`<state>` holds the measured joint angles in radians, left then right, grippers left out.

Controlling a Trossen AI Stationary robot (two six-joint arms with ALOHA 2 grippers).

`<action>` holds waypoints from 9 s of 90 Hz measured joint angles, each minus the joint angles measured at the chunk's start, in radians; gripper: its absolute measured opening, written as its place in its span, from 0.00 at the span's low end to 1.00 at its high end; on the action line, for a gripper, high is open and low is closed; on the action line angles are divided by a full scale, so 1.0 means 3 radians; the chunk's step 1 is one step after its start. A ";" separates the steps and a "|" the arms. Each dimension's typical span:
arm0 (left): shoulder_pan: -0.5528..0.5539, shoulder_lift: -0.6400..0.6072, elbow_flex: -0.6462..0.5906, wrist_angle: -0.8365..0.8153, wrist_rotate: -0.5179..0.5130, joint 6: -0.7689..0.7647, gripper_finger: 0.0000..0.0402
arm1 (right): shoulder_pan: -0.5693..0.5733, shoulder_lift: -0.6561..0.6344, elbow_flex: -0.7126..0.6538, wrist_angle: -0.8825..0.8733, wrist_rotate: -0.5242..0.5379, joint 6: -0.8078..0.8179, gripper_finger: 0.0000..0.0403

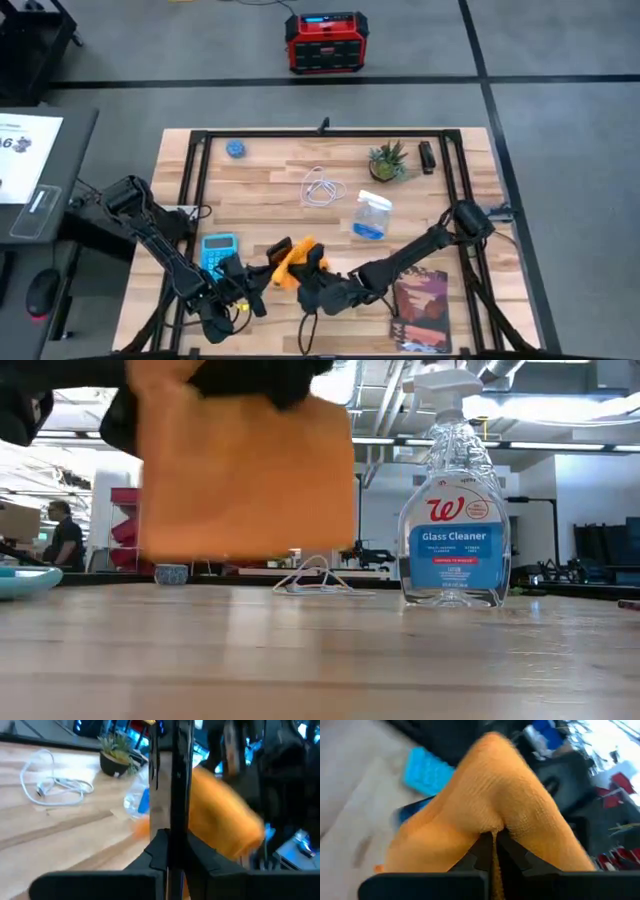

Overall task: Apply microfiber cloth
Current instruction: Wipe the black cellphone using microfiber cloth, then return to Home Position

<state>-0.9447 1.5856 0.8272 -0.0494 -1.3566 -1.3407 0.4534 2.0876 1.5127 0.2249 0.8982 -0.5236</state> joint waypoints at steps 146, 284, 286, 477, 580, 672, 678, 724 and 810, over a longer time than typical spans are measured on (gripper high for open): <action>0.0619 0.0004 -0.0877 -0.0259 0.1175 -0.1716 0.03 | 0.1081 -0.0746 -0.0023 -0.4004 -0.0601 0.3002 0.00; 0.0507 -0.0481 -0.0698 -0.0308 0.1215 -0.0417 0.33 | 0.0882 -0.1641 -0.1101 -0.1820 -0.1779 0.3386 0.00; 0.0507 -0.0481 -0.0698 -0.0308 0.1215 -0.0417 0.33 | 0.0859 -0.1611 -0.1136 -0.1754 -0.1779 0.3386 0.00; 0.0511 -0.0479 -0.0694 -0.0239 0.1189 -0.0406 0.33 | 0.0343 -0.0542 -0.1780 -0.0215 -0.2473 0.3059 0.29; 0.0878 -0.1498 -0.0539 0.0692 0.1773 0.2024 0.20 | 0.1055 -0.3164 -0.2512 -0.2044 -0.1265 0.3708 0.33; 0.2790 -0.4340 -0.2533 0.1250 0.3396 0.2820 0.00 | -0.0343 -0.4938 -0.4793 0.0819 -0.2729 0.3076 0.24; 0.2788 -0.4450 -0.2551 0.1092 0.3414 0.2908 0.00 | -0.0363 -0.4938 -0.4793 0.0857 -0.2728 0.2984 0.24; 0.2777 -0.5262 -0.2550 0.0070 0.3391 0.3051 0.00 | -0.0361 -0.6181 -0.4790 -0.0030 -0.2422 0.2671 0.13; 0.2774 -0.5235 -0.2728 0.0322 0.3753 0.3558 0.00 | -0.0649 -0.6953 -0.5016 -0.0582 -0.2422 0.2449 0.13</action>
<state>-0.1126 0.0150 0.0090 0.0471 -0.2306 -0.2733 0.2588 0.0019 0.0078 0.0504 0.1716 0.2111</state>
